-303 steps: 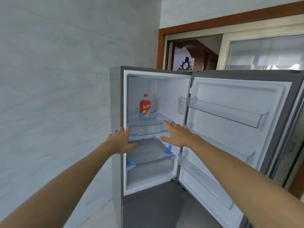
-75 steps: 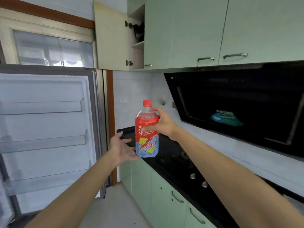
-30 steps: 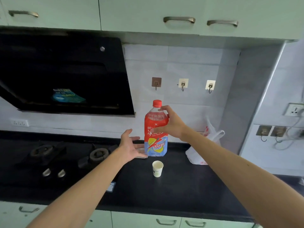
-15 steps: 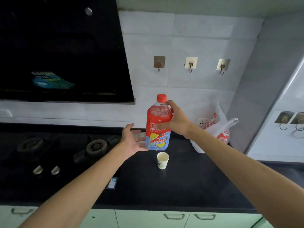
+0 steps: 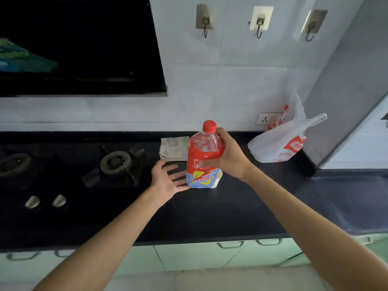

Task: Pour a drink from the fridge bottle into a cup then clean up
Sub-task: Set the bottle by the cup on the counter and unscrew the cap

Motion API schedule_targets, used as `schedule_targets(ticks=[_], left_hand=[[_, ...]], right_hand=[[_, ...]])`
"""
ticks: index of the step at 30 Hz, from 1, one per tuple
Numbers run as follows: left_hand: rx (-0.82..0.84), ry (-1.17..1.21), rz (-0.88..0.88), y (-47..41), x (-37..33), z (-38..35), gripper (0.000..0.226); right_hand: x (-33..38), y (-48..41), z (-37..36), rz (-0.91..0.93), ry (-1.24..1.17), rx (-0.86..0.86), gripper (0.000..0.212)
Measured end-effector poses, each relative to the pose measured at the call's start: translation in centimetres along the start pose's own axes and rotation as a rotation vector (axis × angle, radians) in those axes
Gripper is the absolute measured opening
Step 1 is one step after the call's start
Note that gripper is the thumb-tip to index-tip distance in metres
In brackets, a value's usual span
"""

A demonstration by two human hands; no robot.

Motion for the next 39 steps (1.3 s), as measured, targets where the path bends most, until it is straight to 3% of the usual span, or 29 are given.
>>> schedule_targets(ticks=[7,21,39], left_hand=[[-0.079,-0.014,0.104,-3.6,5.0,2.5,0.05],[-0.259,-0.108,0.093,-6.5,11.1,4.9,0.041],[-0.23,-0.093,0.092,-8.1,11.8,6.0,0.044]], right_hand=[[-6.4,1.7,-2.2,-0.099,0.039,0.023,0.085],[-16.0,4.3,-5.3,-0.182,0.027,0.067,0.083],[-16.9,5.0,-5.2,-0.124,0.006,0.049,0.085]])
Point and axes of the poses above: each hand's wrist, its own y-axis away from the middle knuckle, its own z-axis out of the back of the hand, x = y × z, the point moved 6 cm from there along -y, towards the middle knuckle, and after that the axes turned 9 degrees about -x, right-handed, at the moved point
